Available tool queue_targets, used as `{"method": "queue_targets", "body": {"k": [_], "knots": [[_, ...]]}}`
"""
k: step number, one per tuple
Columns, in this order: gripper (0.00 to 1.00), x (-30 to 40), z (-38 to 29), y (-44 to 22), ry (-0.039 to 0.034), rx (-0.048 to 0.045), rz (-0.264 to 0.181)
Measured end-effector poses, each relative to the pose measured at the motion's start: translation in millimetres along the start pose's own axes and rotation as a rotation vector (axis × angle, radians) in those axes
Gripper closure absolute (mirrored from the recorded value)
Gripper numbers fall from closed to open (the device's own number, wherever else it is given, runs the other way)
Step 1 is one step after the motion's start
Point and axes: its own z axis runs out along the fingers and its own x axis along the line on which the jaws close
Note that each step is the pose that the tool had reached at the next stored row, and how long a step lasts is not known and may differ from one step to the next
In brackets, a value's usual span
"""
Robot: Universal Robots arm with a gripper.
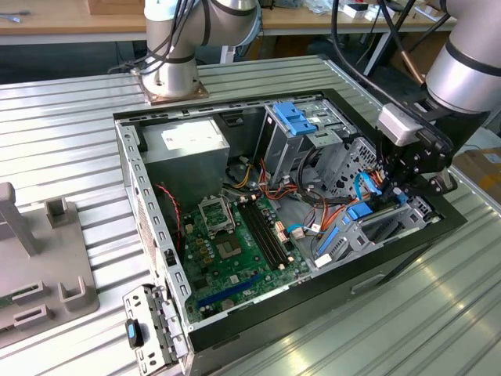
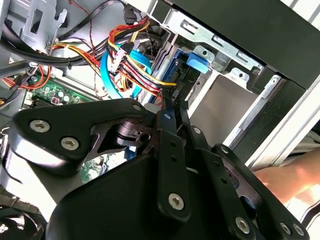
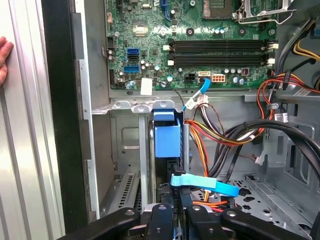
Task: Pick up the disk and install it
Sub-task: 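Insert the first disk wire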
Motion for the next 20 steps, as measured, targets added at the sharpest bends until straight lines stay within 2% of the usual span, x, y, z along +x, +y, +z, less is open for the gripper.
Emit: {"method": "queue_targets", "body": {"k": [1,3,4,20], "knots": [[0.83,-1.2,0.2,-0.5,0.008,-0.002,-0.001],[0.83,-1.9,2.2,-2.0,0.0232,-0.0164,-0.003],[0.83,-2.6,3.0,-2.3,0.0249,-0.02,-0.004],[0.83,-4.4,3.6,-6.0,0.024,-0.0213,-0.012]]}}
